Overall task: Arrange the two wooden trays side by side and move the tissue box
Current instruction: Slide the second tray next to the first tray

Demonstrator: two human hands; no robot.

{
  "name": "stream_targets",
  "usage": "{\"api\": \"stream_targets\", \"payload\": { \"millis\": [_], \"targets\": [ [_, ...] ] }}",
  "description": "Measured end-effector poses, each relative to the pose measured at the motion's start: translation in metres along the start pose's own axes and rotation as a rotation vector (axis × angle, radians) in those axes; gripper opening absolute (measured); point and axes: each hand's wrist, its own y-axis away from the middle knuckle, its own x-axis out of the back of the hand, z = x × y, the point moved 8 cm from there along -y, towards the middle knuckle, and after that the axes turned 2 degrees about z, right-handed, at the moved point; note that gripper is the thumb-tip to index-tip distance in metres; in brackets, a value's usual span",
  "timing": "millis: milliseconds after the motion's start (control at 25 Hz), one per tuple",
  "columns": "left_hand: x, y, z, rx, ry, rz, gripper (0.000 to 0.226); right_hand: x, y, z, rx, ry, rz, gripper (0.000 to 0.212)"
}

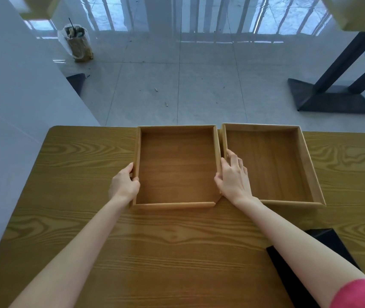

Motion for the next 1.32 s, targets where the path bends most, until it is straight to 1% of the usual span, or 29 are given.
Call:
{"api": "stream_targets", "payload": {
  "millis": [120,200,280,600,920,1080,1320],
  "targets": [
    [0.000,-0.002,0.001,-0.025,-0.011,0.010,0.051,-0.001,0.002,-0.004,0.042,-0.062,0.039,0.061],
    [0.001,-0.003,0.002,-0.039,-0.011,0.027,0.051,0.000,0.001,-0.002,0.012,-0.113,0.035,0.065],
    [0.000,-0.003,0.005,-0.051,-0.008,0.030,0.050,0.001,0.001,0.002,-0.024,-0.134,0.021,0.063],
    [-0.001,-0.007,0.011,-0.078,-0.020,0.041,0.049,0.003,-0.002,0.005,-0.024,-0.101,-0.012,0.057],
    [-0.001,-0.008,0.019,-0.119,-0.075,0.067,0.049,0.002,-0.007,0.008,-0.052,-0.138,0.009,0.055],
    [0.000,-0.009,0.021,-0.105,-0.067,0.078,0.049,0.004,-0.008,0.008,-0.072,-0.149,0.027,0.052],
    [0.000,-0.007,0.022,-0.136,-0.101,0.057,0.050,0.000,-0.005,0.004,-0.060,-0.133,0.017,0.054]
  ]
}}
